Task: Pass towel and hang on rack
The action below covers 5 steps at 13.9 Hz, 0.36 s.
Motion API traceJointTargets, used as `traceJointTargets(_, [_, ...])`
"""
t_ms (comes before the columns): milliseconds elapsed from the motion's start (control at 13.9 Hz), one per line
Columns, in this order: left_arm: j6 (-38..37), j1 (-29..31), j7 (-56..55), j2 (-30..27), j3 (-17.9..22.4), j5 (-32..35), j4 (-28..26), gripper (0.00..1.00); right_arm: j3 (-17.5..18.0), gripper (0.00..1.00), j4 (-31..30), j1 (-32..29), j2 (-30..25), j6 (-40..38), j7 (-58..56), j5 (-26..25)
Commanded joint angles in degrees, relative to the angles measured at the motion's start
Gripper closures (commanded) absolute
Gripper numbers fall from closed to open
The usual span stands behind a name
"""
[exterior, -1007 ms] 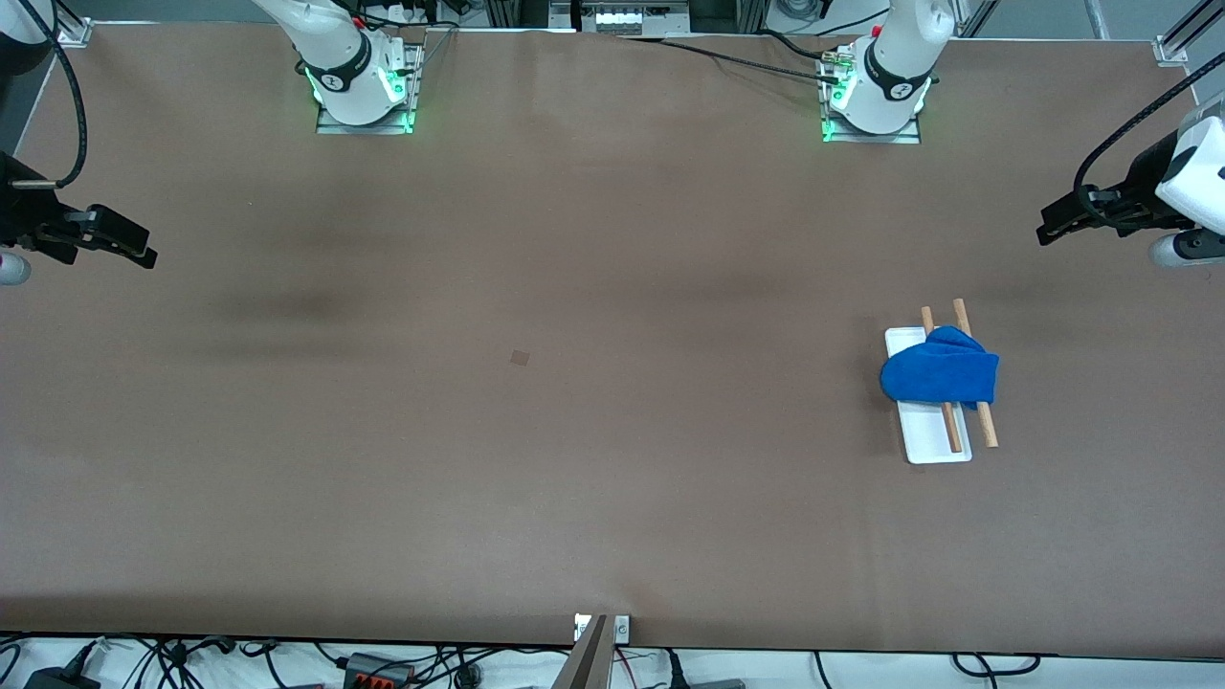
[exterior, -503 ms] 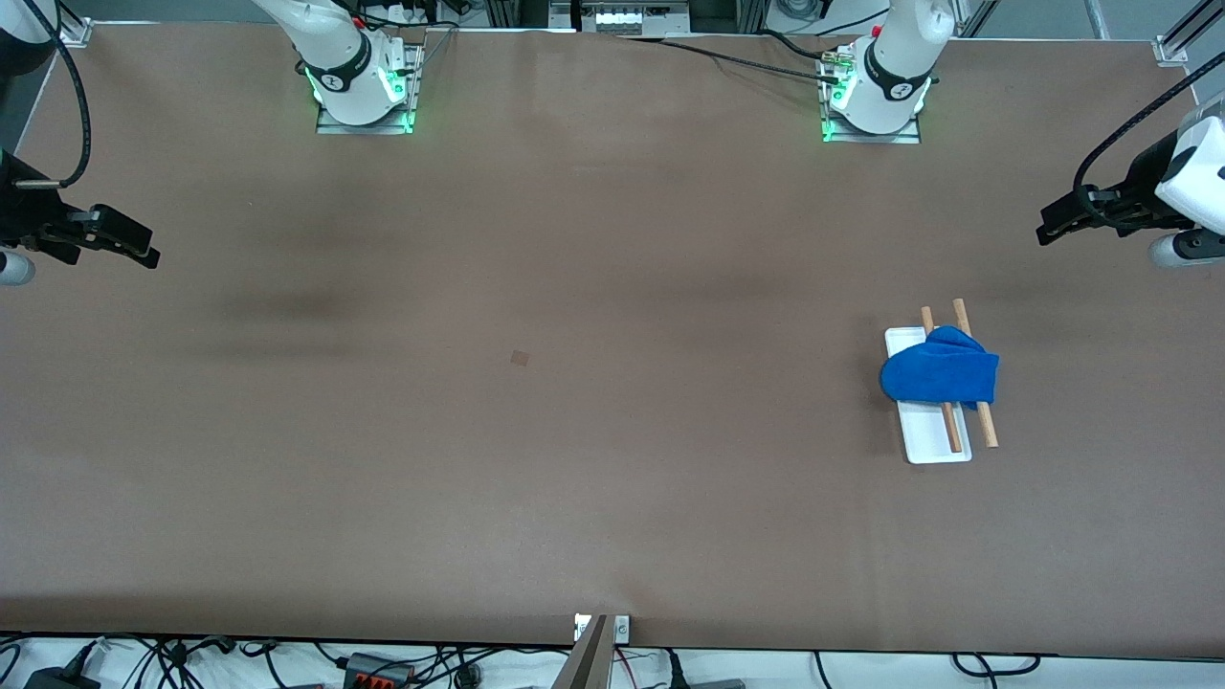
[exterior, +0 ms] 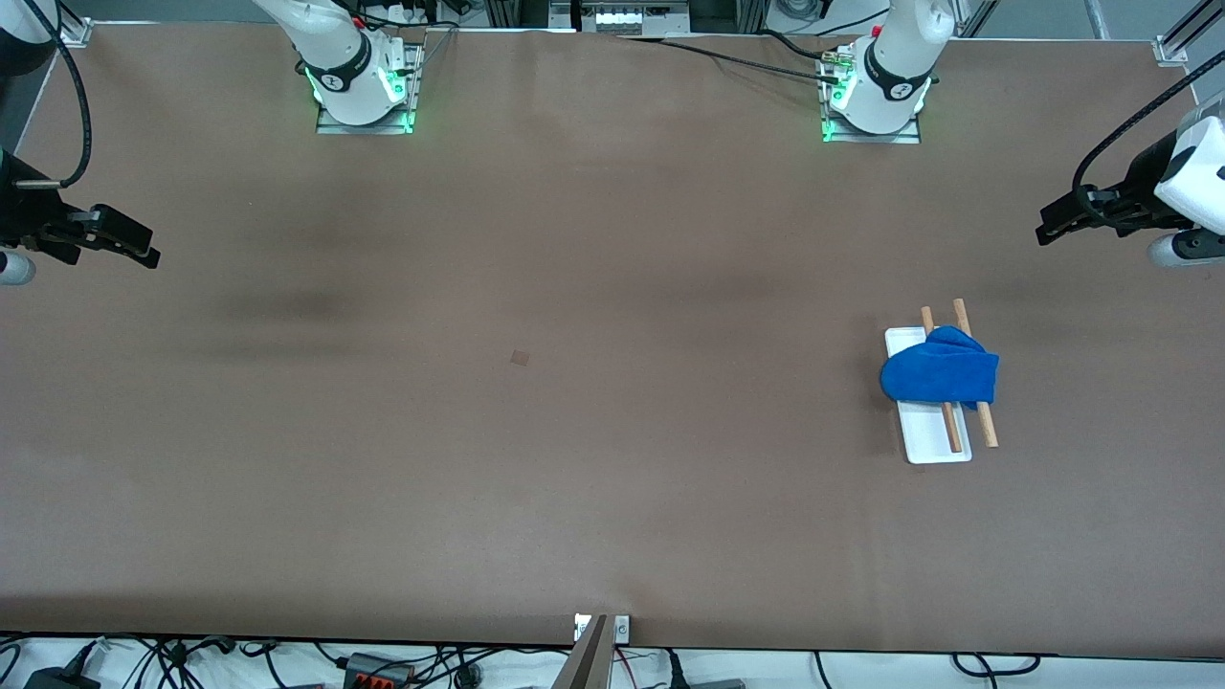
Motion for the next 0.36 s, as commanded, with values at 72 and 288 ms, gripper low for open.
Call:
traceJointTargets(72, [0.41, -0.15, 0.42, 0.05, -0.22, 1.18, -0.12, 0.00, 0.01, 0.00, -1.13, 0.19, -1.46, -0.19, -0.97, -0.73])
traceJointTargets(288, [0.32, -0.15, 0.51, 0.14, -0.31, 1.27, 0.23, 0.00, -0.08, 0.00, -1.21, 0.10, -1.46, -0.28, -0.89, -0.65])
